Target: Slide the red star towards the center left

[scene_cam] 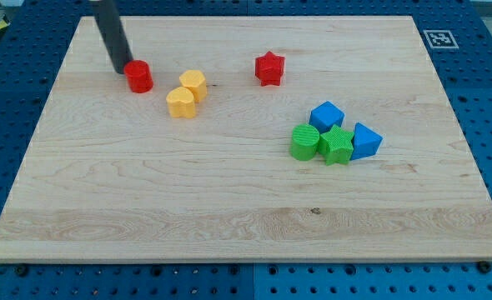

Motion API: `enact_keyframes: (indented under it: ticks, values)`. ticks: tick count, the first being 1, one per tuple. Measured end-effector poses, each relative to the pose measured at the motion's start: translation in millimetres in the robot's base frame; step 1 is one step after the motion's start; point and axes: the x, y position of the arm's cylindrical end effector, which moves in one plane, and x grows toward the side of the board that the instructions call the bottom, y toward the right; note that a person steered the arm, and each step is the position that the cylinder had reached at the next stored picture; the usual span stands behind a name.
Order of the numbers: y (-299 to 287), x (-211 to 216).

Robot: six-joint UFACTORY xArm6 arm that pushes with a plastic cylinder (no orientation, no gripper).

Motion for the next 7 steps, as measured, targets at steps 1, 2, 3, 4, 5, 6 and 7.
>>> enact_keyframes:
  ticks: [1,2,3,4,5,6,7]
  values:
    - [15.2,9.3]
    - [15.2,-14.6]
    - [72.4,-66.6]
    - [182.4,-66.9]
    - [280.0,-36.5]
    - [304.7,2.0]
    - [300.0,6.0]
